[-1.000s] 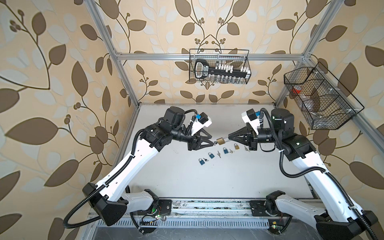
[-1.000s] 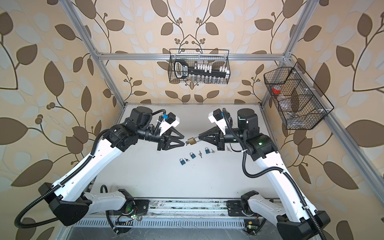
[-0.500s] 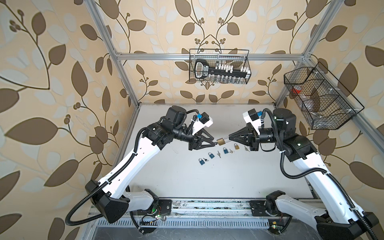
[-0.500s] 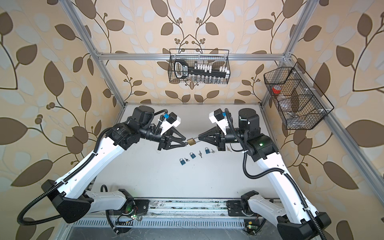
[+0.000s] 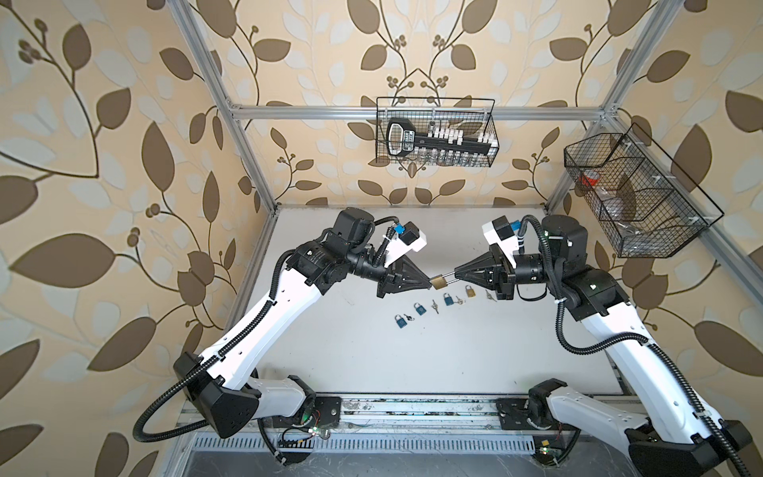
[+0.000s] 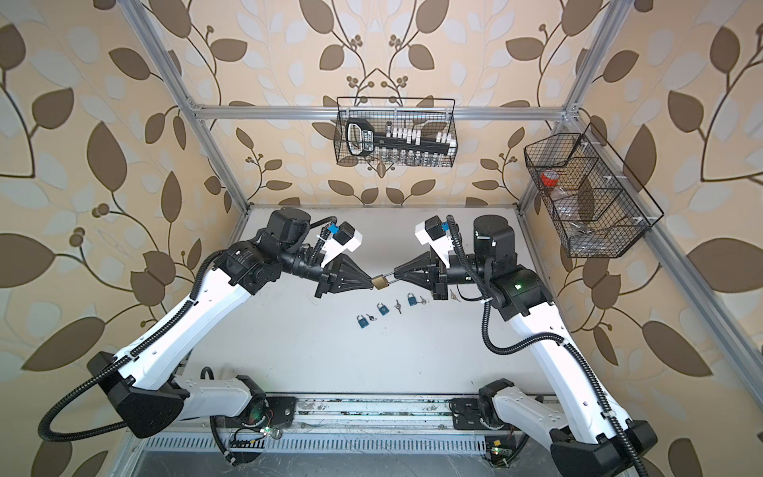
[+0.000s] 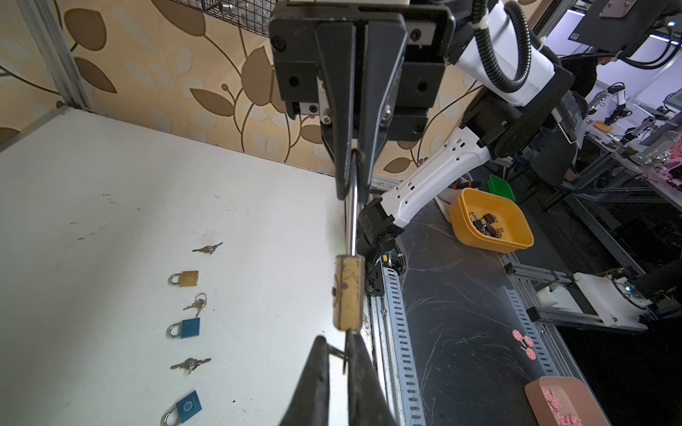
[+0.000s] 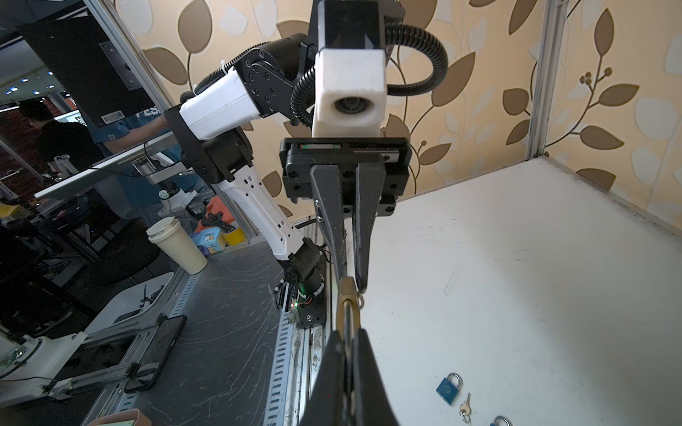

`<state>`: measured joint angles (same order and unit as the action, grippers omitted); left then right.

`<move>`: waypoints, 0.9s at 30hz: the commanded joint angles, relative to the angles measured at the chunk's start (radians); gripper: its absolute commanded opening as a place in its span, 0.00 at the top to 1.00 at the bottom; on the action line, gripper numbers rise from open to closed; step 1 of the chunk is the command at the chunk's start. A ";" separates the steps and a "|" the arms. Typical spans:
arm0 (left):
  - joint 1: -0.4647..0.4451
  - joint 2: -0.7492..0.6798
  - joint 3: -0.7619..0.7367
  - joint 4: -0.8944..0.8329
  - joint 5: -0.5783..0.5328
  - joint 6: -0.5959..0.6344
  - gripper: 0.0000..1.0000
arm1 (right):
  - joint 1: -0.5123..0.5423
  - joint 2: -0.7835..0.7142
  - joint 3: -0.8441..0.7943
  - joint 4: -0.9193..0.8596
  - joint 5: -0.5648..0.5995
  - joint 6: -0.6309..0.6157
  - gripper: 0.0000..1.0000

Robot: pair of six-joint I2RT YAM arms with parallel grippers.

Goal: Lock with the key

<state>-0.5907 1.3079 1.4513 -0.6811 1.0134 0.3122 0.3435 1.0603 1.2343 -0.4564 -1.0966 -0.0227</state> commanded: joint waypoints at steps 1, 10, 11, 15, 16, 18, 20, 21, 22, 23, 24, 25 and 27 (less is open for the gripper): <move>-0.012 0.005 0.042 -0.008 0.036 0.015 0.88 | -0.003 -0.006 -0.012 0.030 -0.026 0.001 1.00; -0.012 -0.005 0.043 -0.015 0.036 0.024 1.00 | -0.003 -0.012 -0.023 0.036 -0.012 -0.006 1.00; -0.013 -0.008 0.038 -0.014 0.036 0.024 1.00 | -0.003 -0.015 -0.025 0.036 -0.009 -0.008 1.00; -0.012 -0.024 0.026 -0.015 0.037 0.026 1.00 | -0.007 -0.040 -0.034 0.038 0.022 -0.019 1.00; -0.013 -0.027 0.022 -0.018 0.035 0.027 1.00 | -0.010 -0.050 -0.036 0.038 0.031 -0.023 1.00; -0.013 -0.036 0.009 -0.028 0.027 0.031 1.00 | -0.024 -0.075 -0.043 0.045 0.061 -0.028 1.00; -0.013 -0.047 -0.006 -0.037 0.021 0.035 1.00 | -0.031 -0.104 -0.045 0.051 0.080 -0.037 1.00; -0.013 -0.054 -0.017 -0.042 0.017 0.037 1.00 | -0.033 -0.120 -0.047 0.055 0.086 -0.046 1.00; -0.013 -0.060 -0.023 -0.047 0.013 0.039 1.00 | -0.033 -0.133 -0.050 0.061 0.091 -0.048 1.00; -0.012 -0.068 -0.031 -0.053 0.008 0.041 1.00 | -0.032 -0.148 -0.051 0.068 0.099 -0.049 1.00; -0.011 -0.074 -0.041 -0.057 0.002 0.043 1.00 | -0.033 -0.159 -0.053 0.070 0.108 -0.053 1.00; -0.011 -0.081 -0.049 -0.059 -0.007 0.043 1.00 | -0.034 -0.166 -0.054 0.070 0.119 -0.056 1.00; -0.011 -0.090 -0.067 -0.061 -0.032 0.029 1.00 | -0.032 -0.181 -0.059 0.073 0.158 -0.062 1.00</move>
<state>-0.5968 1.2549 1.4036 -0.7162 1.0046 0.3309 0.3126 0.8986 1.1950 -0.4152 -0.9939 -0.0532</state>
